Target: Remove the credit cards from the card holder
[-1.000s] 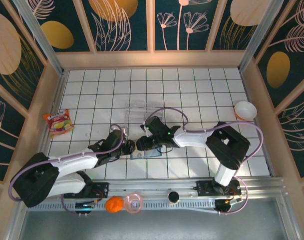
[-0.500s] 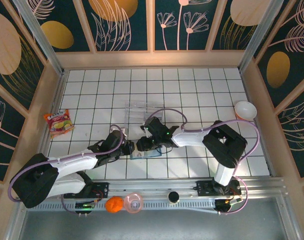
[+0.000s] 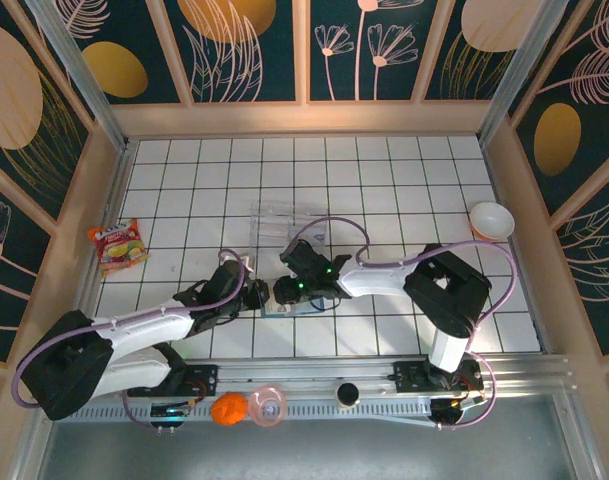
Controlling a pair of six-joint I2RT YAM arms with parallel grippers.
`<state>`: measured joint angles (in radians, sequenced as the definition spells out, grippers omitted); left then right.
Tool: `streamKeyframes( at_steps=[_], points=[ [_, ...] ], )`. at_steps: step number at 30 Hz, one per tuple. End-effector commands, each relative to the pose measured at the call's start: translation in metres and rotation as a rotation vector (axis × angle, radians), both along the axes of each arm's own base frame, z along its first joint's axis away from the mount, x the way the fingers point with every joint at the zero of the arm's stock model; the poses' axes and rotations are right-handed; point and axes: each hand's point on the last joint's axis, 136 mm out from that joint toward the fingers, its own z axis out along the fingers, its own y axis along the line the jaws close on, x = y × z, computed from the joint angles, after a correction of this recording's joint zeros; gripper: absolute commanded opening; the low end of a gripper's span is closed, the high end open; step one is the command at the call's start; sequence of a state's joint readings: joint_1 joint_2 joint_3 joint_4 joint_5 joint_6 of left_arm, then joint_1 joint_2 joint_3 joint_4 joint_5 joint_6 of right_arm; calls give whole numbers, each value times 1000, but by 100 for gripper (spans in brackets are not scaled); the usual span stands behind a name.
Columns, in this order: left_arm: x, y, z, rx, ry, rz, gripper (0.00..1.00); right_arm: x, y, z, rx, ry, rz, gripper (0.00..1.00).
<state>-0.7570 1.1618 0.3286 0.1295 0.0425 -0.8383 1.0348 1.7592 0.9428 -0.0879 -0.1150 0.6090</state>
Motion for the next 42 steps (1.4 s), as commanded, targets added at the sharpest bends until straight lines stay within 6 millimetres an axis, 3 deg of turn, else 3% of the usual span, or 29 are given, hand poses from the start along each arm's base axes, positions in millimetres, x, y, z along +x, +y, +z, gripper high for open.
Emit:
streamKeyframes(
  at_steps=[1,5,11,20,29,33,42],
  points=[
    [-1,6,0,16,-4,7,11,7,-1,22,-7,-80,-12,36],
    [0,-2,6,-17,-9,-22,10,10,-1,36,23,-110,6,35],
    [3,-15,-1,-27,15,-56,0,8,-6,35,71,-42,52,28],
    [6,-7,-18,51,39,-30,0,1,-5,27,113,58,74,28],
    [-5,2,-33,79,90,-28,0,4,-17,7,139,153,2,27],
    [-7,3,-36,82,100,-30,0,3,-12,8,162,170,8,27],
    [-11,3,-39,73,109,-31,0,6,-21,-6,135,208,-44,25]
  ],
)
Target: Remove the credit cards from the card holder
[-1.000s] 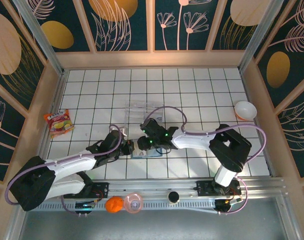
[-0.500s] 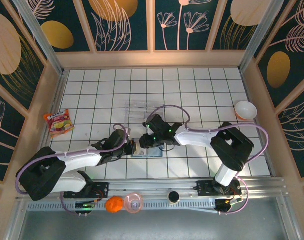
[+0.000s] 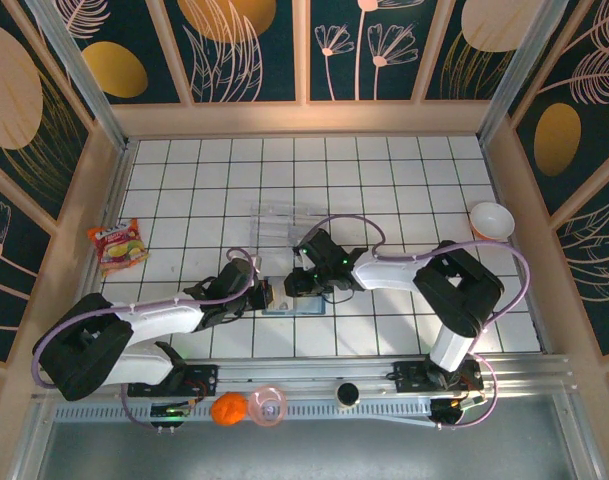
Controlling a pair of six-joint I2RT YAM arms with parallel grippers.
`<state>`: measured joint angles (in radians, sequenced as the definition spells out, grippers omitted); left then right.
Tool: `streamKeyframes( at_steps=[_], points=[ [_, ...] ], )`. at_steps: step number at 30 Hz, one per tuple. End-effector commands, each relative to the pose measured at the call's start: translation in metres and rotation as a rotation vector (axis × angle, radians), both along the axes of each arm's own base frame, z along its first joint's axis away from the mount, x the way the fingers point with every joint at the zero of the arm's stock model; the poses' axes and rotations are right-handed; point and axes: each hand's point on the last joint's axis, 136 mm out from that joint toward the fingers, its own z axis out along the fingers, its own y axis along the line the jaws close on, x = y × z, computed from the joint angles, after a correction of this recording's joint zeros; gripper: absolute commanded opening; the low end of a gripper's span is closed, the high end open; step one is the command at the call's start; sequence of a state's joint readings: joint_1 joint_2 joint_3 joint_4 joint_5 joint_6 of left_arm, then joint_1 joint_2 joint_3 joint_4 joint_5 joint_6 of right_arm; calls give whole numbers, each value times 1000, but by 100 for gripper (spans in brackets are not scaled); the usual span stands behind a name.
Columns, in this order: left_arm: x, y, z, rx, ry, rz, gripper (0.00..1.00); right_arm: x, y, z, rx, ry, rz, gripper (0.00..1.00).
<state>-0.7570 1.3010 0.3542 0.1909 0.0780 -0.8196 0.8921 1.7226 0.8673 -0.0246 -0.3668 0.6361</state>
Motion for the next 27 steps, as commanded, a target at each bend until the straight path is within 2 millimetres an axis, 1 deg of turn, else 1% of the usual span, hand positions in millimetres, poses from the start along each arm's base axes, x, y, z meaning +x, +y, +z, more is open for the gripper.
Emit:
streamKeyframes(
  at_steps=[1,5,8,11,13,15,16,17,19,27],
  points=[
    [-12,13,-20,48,62,8,0,-1,-4,-14,-14,42,-21,25],
    [-12,13,-19,45,59,4,0,-2,-6,-18,-15,58,-35,24],
    [-13,12,-20,45,61,2,0,-5,-2,-19,5,76,-24,24],
    [-13,11,-21,42,65,-1,0,-6,4,-15,48,85,-10,22],
    [-14,11,-22,41,67,-6,0,-6,5,-14,60,92,-10,19],
    [-14,10,-21,37,66,-8,0,-6,4,-15,62,98,-17,12],
    [-13,11,-21,40,66,-5,0,-6,1,-16,56,101,-26,7],
    [-13,11,-21,42,65,-4,0,-4,-1,-16,54,97,-36,3],
    [-13,13,-19,43,60,1,0,-2,-8,-15,42,84,-57,0],
    [-9,13,-14,42,39,11,0,-4,-38,-8,-49,41,-115,0]
  ],
)
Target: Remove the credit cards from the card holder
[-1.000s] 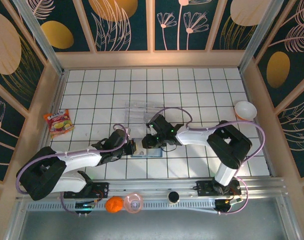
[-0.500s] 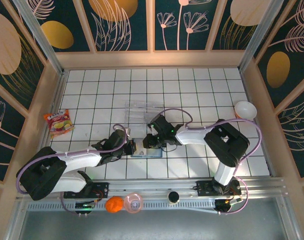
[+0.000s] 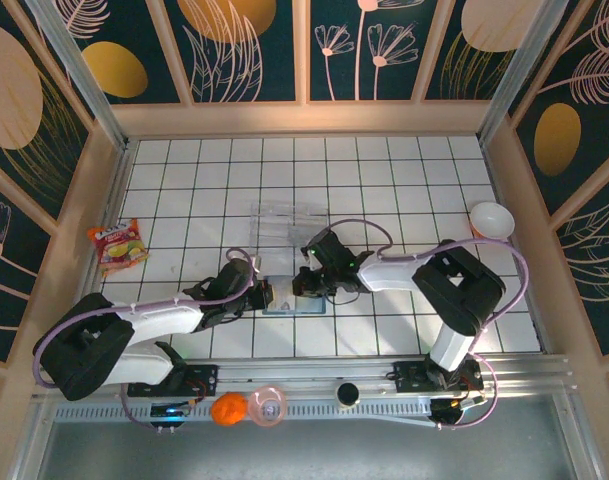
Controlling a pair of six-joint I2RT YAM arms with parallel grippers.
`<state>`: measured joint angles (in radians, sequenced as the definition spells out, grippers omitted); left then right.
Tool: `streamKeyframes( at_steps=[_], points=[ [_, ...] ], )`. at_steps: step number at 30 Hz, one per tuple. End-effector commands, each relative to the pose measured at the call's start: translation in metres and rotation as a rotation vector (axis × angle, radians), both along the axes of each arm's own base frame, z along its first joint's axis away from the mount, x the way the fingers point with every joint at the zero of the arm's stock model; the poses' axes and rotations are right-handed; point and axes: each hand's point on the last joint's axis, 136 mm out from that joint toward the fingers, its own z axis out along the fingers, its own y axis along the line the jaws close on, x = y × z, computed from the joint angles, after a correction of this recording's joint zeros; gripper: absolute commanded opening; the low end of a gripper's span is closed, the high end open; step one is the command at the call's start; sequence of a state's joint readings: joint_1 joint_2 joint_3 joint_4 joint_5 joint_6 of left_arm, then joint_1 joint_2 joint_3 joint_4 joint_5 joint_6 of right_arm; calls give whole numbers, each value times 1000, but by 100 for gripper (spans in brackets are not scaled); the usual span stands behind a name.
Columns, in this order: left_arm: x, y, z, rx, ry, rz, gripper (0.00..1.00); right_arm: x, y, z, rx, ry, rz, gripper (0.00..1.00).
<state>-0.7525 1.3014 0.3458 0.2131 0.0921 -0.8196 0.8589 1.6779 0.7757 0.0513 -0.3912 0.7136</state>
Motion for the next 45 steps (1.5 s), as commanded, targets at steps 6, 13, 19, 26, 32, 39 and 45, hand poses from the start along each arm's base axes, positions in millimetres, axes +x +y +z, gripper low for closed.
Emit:
streamKeyframes(
  at_steps=[6,13,19,26,32,39,45],
  points=[
    [-3,11,-9,61,20,12,0,-3,-42,4,-199,-25,-42,0],
    [-1,10,-10,64,12,6,0,3,-40,17,-277,-67,-15,0],
    [-1,10,-10,67,9,3,0,2,-34,22,-299,-69,0,0],
    [1,5,-10,56,11,-8,0,-8,-16,15,-288,-49,60,0],
    [0,3,-10,50,15,-14,0,-10,-7,11,-223,-40,58,12],
    [-1,3,-10,47,18,-16,0,-10,-3,9,-188,-34,55,20],
    [-1,4,-8,48,14,-11,0,1,-8,32,-185,-149,67,0]
  ],
)
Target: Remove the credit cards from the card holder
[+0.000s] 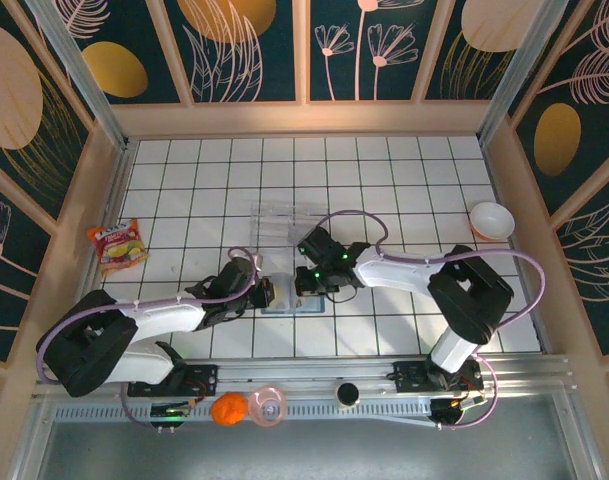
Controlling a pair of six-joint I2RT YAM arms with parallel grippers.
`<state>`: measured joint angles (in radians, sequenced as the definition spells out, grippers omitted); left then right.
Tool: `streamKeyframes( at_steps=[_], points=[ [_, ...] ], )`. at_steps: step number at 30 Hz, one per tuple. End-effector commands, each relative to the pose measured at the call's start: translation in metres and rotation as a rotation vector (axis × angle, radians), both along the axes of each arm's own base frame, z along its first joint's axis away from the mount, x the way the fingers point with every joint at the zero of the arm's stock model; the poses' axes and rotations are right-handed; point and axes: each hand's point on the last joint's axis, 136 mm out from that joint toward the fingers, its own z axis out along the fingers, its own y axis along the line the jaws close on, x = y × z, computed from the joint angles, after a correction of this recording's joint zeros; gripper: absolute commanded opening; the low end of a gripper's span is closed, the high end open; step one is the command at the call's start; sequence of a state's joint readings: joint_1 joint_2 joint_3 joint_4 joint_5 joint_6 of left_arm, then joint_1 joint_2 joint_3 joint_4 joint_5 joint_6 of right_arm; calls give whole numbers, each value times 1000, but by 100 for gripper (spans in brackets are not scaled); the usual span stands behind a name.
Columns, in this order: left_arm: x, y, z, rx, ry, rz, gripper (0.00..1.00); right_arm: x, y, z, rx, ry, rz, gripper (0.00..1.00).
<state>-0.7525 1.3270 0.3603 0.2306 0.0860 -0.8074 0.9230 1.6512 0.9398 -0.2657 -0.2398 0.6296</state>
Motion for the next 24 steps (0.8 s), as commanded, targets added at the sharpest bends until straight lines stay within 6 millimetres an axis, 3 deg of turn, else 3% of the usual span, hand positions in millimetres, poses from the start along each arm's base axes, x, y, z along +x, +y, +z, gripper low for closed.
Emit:
streamKeyframes(
  at_steps=[1,11,16,24],
  points=[
    [-5,7,-7,42,26,-5,0,4,-3,24,22,-110,54,0],
    [0,2,7,39,9,-20,0,19,-3,129,-19,-593,451,0],
    [4,2,31,10,-25,3,40,25,-9,150,-143,-742,679,0],
    [3,11,48,-10,-26,47,82,55,-5,166,-287,-805,886,0]
  ],
)
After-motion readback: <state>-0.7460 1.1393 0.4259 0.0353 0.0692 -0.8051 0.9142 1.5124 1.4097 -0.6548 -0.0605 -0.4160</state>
